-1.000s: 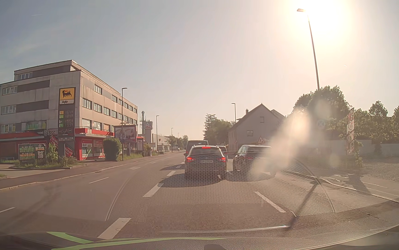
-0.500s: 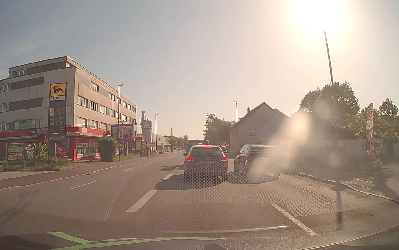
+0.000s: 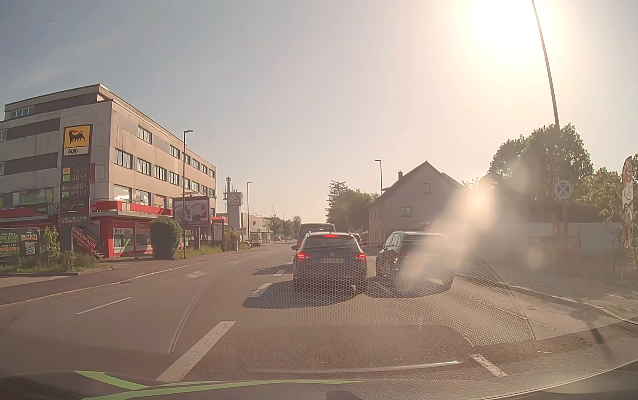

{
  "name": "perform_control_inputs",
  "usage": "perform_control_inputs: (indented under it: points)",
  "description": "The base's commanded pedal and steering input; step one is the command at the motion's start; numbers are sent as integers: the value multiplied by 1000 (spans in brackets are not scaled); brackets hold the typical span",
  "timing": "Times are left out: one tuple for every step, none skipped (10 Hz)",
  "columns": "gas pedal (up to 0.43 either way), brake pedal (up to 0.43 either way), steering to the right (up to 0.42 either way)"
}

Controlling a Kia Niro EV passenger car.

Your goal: Follow the waypoints while adhering to traffic rules and regulations

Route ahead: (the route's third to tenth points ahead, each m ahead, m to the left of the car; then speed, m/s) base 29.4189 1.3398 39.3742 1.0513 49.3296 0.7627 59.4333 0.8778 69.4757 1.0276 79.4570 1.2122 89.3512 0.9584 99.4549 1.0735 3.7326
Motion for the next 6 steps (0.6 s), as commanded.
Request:
perform_control_inputs:
  points:
    - [0, 0, -1]
    - [0, 0, 0]
    - [0, 0, 0]
    - [0, 0, 0]
    - [0, 0, 0]
    - [0, 0, -1]
